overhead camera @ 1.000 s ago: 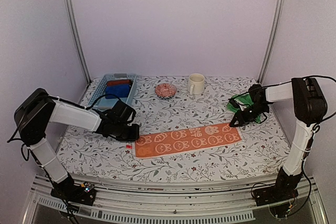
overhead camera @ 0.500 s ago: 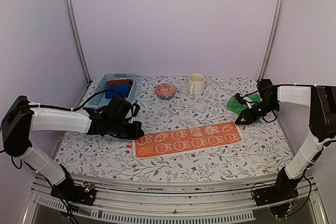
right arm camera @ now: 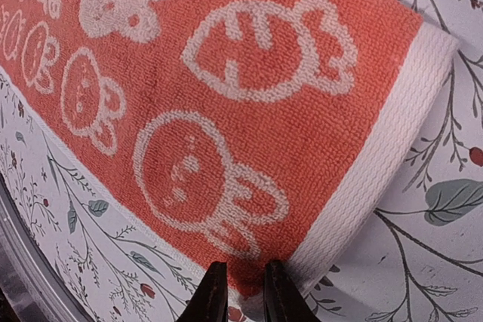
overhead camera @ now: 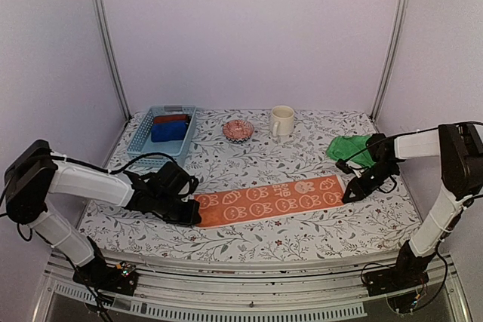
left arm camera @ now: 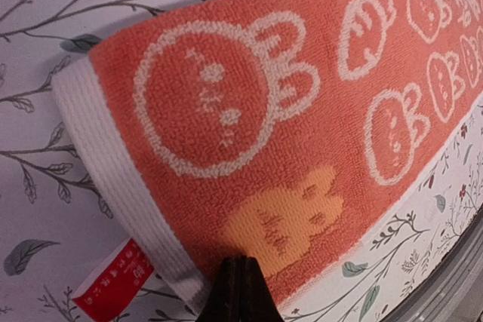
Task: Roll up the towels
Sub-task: Adjust the towel at the center of the board, then pick up the towel from the center of the board.
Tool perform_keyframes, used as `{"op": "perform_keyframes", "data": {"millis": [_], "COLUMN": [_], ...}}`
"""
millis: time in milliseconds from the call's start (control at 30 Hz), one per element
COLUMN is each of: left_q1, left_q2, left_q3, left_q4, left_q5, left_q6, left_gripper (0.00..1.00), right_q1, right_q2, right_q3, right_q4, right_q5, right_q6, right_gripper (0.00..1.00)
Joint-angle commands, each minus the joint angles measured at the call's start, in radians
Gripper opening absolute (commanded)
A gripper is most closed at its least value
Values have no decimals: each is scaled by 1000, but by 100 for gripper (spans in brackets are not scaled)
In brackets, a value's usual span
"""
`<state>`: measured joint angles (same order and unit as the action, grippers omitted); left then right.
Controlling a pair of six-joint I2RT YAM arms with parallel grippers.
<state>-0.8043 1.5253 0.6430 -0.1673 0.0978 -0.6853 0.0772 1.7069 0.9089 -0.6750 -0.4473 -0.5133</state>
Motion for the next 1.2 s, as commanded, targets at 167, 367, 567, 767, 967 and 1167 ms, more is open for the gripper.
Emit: {"op": "perform_keyframes", "data": {"millis": [167, 367, 567, 767, 967, 1167], "left_q1": [-51, -102, -103, -102, -102, -102], "left_q2": [20, 33, 19, -94, -135, -145], "left_q3": [-46, -32, -12, 9, 2, -17], "left_q4": [14, 87, 65, 95, 166, 203], "left_q5": [38, 98, 121, 102, 57, 29], "left_q6": [-17, 39, 96, 213, 217, 192], "left_gripper": [0, 0, 0, 0, 0, 0], "right_q1": [-24, -79, -80, -80, -81, -77], "right_q2": [31, 50, -10, 3, 94, 135], "right_q3": [-54, -11, 119, 235, 293, 353], "right_q4": [23, -8, -160, -188, -175, -176], "right_q5": [255, 313, 133, 113, 122, 140], "right_q6": [-46, -53, -82, -21, 64, 82], "right_gripper": [21, 21, 25, 28, 28, 26]}}
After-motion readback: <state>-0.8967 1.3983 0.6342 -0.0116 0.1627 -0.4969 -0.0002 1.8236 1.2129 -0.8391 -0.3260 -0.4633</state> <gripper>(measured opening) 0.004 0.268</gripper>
